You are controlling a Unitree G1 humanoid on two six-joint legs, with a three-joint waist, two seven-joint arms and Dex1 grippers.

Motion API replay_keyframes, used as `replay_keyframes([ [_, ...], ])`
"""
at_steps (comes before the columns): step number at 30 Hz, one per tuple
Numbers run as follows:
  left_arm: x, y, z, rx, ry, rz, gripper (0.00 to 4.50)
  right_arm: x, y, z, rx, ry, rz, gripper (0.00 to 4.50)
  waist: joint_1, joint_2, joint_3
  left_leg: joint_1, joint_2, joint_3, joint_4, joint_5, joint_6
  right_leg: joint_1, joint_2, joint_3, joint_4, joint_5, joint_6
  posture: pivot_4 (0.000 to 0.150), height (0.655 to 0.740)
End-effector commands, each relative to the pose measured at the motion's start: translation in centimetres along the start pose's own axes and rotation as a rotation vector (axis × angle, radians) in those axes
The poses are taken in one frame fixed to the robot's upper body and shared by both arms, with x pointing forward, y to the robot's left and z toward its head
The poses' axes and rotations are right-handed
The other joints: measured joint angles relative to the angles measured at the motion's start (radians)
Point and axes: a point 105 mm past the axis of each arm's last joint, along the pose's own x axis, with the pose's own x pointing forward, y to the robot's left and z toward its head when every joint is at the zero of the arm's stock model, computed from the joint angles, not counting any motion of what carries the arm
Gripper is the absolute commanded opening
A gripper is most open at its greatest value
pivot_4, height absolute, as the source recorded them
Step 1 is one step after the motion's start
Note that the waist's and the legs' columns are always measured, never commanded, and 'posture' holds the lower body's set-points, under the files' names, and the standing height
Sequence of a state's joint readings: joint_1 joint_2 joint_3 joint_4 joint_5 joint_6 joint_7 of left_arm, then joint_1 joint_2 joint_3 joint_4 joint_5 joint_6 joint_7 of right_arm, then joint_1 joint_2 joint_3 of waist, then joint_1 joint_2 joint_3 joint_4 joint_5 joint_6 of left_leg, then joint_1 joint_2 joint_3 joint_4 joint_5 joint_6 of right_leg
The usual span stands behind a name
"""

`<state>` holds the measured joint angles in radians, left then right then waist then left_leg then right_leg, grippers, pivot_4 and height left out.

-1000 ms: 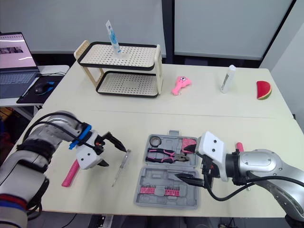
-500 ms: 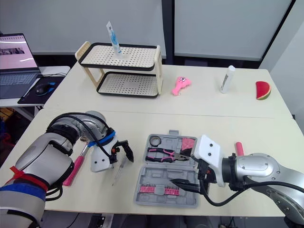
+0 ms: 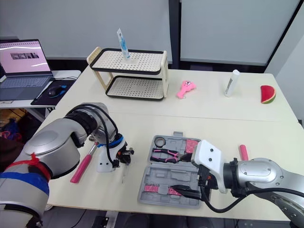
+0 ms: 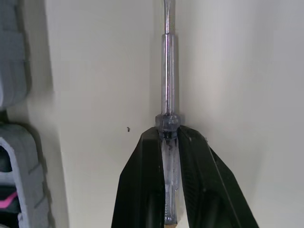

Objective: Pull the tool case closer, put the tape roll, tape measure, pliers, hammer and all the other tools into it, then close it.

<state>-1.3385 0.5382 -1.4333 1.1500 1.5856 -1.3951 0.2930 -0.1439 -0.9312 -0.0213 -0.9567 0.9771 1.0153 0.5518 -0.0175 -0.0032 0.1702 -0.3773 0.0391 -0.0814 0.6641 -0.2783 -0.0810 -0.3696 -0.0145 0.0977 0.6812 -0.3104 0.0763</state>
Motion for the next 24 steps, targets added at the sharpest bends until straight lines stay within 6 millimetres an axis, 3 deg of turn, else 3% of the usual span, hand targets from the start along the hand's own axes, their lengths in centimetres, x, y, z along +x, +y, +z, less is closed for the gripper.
replay_keyframes([
  [1, 0.2, -1.0, -0.5, 0.086, 0.015, -0.002, 0.13, -0.3, 0.2, 0.7, -0.034, -0.023, -0.006, 4.50, 0.000, -0.001, 0.000, 0.000, 0.000, 0.000, 0.000, 0.000, 0.000, 0.000, 0.000, 0.000, 0.000, 0.000, 0.001, 0.150, 0.7350],
  [4, -1.1, -0.8, -0.1, 0.103, -0.030, 0.041, 0.13, -0.3, 0.2, 0.8, -0.036, -0.028, -0.005, 4.50, 0.001, -0.006, 0.000, -0.001, 0.000, 0.000, 0.000, 0.000, 0.000, -0.002, 0.000, 0.000, 0.000, 0.000, 0.000, 0.150, 0.7350],
  [10, -4.3, -0.5, 1.2, 0.009, -0.099, 0.109, 0.12, 0.1, 0.3, 0.9, -0.041, -0.040, 0.012, 4.50, 0.003, -0.034, 0.004, -0.009, 0.000, 0.000, 0.001, 0.000, 0.000, -0.009, -0.002, -0.001, 0.001, 0.001, -0.001, 0.150, 0.7350],
  [17, -6.4, -1.5, 2.4, -0.152, -0.105, 0.123, 0.12, 0.6, 0.0, 0.9, -0.054, -0.052, 0.018, 4.50, 0.012, -0.036, 0.003, -0.013, -0.006, 0.001, 0.003, 0.000, 0.000, -0.011, -0.008, -0.001, 0.001, 0.000, 0.001, 0.150, 0.7350],
  [24, -6.5, -2.8, 2.6, -0.266, -0.059, 0.140, 0.12, 1.1, -0.2, 0.9, -0.066, -0.063, 0.019, 4.50, 0.013, -0.036, 0.003, -0.013, -0.006, 0.000, 0.003, 0.000, 0.000, -0.011, -0.008, -0.002, 0.001, 0.000, 0.001, 0.150, 0.7350],
])
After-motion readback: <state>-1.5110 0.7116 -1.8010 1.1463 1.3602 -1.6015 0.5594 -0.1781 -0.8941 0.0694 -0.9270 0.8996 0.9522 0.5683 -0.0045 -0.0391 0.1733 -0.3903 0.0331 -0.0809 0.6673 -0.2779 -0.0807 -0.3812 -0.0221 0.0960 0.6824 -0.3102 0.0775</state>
